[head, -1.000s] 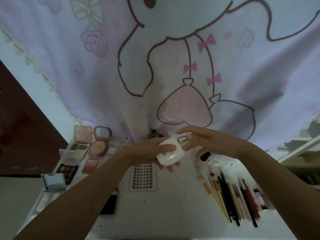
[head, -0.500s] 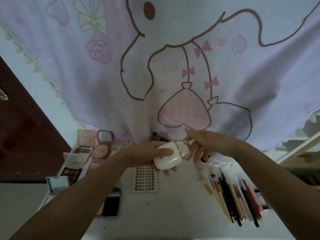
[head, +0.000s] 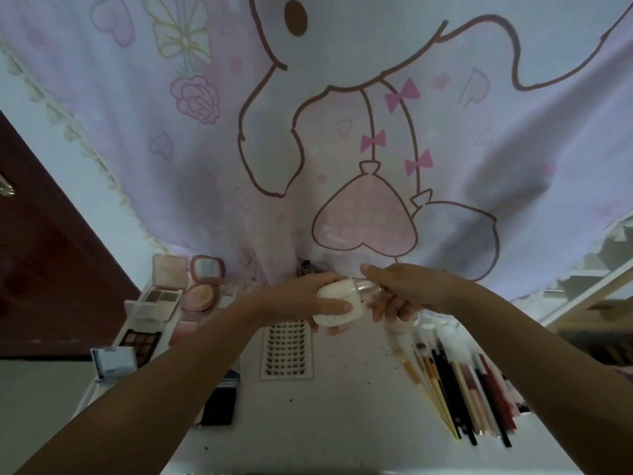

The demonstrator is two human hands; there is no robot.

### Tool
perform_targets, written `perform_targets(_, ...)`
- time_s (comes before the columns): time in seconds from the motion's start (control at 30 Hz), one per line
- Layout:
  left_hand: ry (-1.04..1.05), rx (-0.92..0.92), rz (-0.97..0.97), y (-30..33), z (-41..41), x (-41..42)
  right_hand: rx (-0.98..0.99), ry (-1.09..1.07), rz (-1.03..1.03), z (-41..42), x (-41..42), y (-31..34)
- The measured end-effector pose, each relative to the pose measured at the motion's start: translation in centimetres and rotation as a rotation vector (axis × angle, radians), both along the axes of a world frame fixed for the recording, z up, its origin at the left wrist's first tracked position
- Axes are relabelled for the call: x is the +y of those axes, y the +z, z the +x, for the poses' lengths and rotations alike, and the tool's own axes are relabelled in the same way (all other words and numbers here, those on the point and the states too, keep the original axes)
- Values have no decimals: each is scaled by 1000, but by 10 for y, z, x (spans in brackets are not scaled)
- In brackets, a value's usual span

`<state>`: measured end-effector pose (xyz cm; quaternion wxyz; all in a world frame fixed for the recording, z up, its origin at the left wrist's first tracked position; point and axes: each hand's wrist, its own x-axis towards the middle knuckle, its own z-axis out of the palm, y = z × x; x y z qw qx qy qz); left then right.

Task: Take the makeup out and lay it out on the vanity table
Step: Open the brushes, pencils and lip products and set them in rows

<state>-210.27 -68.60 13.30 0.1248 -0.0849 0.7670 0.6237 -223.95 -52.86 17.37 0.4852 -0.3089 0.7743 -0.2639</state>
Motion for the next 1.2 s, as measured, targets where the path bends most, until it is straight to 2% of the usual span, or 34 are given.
perform_targets(0.1, 6, -10, -12, -4, 0, -4, 87, 84, -91, -6, 2, 1)
perform_targets(0.33, -40, -87, 159, -6, 2, -7, 254, 153, -191, -16, 8, -2)
perform_targets(0.43, 58, -101, 168, -21, 2, -11, 200, -46, -252, -25, 15, -14)
perform_targets(0.53, 232, -46, 62, -41, -6, -15, 172, -281, -256, -24, 19, -42)
perform_targets(0.63, 419, -12, -47, -64, -27, -17, 204, -414, -204, -15, 15, -88)
perform_targets(0.77, 464, 19, -260, -88, -65, -10, 19, -772, -184, 3, -1, -153)
perform_targets(0.9, 516, 69, -274, -104, -107, -5, -262, -1128, -287, 14, -26, -185)
perform_targets(1.0, 481, 85, -350, -120, -134, -6, -44, -1122, -240, 10, -42, -200)
perform_targets(1.2, 356, 48, -394, -165, -147, -9, 112, -1053, -139, -5, -55, -232)
